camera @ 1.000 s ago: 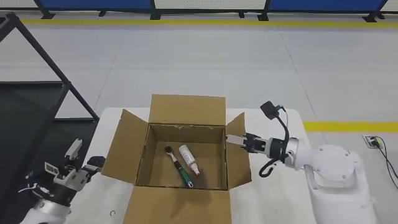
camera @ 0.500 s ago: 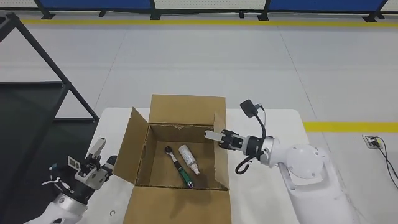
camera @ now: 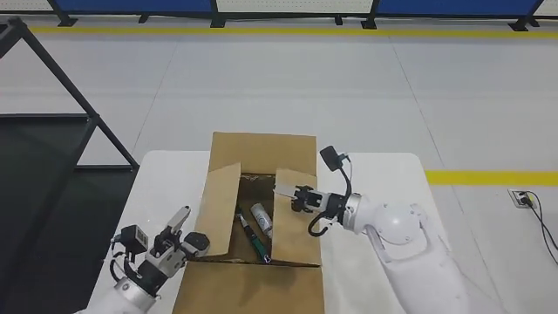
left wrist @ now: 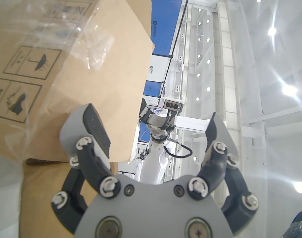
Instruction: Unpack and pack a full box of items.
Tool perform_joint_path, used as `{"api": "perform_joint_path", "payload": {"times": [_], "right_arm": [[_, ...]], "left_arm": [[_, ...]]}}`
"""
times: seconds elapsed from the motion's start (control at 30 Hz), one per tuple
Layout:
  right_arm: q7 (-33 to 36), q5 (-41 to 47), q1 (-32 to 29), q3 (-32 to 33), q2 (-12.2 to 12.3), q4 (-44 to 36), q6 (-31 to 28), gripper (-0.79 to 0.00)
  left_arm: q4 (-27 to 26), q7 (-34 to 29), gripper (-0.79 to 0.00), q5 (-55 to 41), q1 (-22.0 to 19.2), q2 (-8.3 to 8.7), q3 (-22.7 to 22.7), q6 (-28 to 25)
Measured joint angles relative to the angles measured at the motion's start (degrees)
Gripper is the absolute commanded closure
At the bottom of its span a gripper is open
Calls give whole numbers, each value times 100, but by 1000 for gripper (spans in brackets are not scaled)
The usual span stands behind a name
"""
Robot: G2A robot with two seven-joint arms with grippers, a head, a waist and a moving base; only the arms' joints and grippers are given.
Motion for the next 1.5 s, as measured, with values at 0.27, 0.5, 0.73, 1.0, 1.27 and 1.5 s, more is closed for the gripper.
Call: {"api": "perform_joint_path", "payload": {"times": [0.27, 0.5, 0.73, 1.0, 1.27, 1.5], "right_arm": [[39, 59, 121, -164, 15, 266, -37, -785], [34, 43, 217, -340, 19, 509, -24, -785], [43, 78, 268, -412, 39, 661, -45, -785], [25, 112, 263, -431, 73, 624, -115, -785], [126, 213, 225, -393, 123, 394, -293, -785], [368, 338, 68, -156, 222, 44, -474, -785]], "left_arm": [[-55, 52, -785, 192, 28, 13, 112, 105], [-36, 334, -785, 402, -37, 9, 296, 337], [72, 516, -785, 519, -170, 2, 477, 536], [124, 547, -785, 616, -229, 6, 560, 619], [26, 531, -785, 470, -190, 13, 442, 591], [-197, 451, -785, 259, -68, 27, 218, 560]]}}
